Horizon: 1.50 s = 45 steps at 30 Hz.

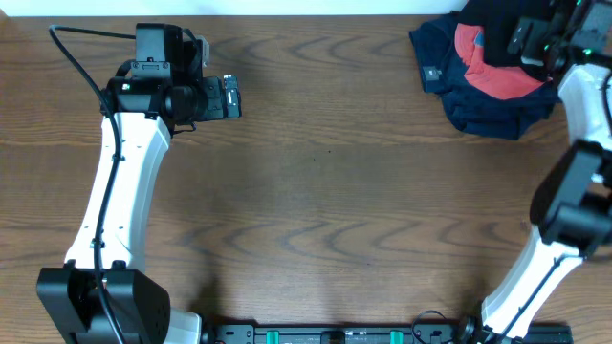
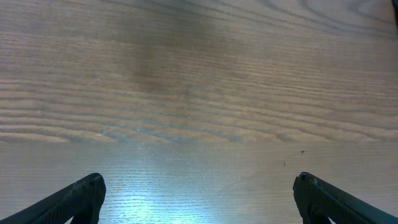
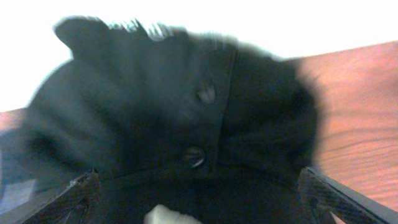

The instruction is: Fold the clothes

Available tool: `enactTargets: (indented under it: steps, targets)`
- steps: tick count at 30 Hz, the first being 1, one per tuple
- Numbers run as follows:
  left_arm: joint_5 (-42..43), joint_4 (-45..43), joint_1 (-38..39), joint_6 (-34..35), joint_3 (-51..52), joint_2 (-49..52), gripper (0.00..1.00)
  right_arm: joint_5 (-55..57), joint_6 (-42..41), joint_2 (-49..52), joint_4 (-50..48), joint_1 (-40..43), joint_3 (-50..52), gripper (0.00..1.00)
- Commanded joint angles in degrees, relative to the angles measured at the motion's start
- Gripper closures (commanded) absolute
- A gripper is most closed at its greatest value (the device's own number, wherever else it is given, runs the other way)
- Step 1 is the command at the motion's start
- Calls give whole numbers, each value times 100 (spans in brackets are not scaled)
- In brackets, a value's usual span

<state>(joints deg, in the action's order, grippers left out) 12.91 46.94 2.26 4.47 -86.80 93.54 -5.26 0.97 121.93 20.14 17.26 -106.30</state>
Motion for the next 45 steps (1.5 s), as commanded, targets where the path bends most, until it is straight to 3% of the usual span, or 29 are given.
enactTargets:
  steps: [1, 7, 14, 17, 30, 38, 45]
  targets:
    - [-120, 13, -22, -59, 35, 76, 2, 400, 260, -1338, 177, -44, -52, 1]
    - [-120, 13, -22, -59, 35, 76, 2, 109, 225, -2739, 1235, -133, -52, 1]
    - [-120, 13, -22, -59, 35, 76, 2, -1576, -358, -3663, 2833, -389, -52, 1]
    - [-120, 13, -22, -59, 35, 76, 2, -1993, -415, -3840, 3283, -461, -52, 1]
    - [-120, 11, -22, -59, 35, 76, 2, -1803, -409, -3888, 4385, -457, -50, 1]
    - [-120, 11, -22, -59, 35, 76, 2, -1464, 92, -4266, 4122, -645, 557, 1]
    - [-120, 11, -22, -59, 35, 76, 2, -1462, 146, -5764, 1394, -796, 3362, 1]
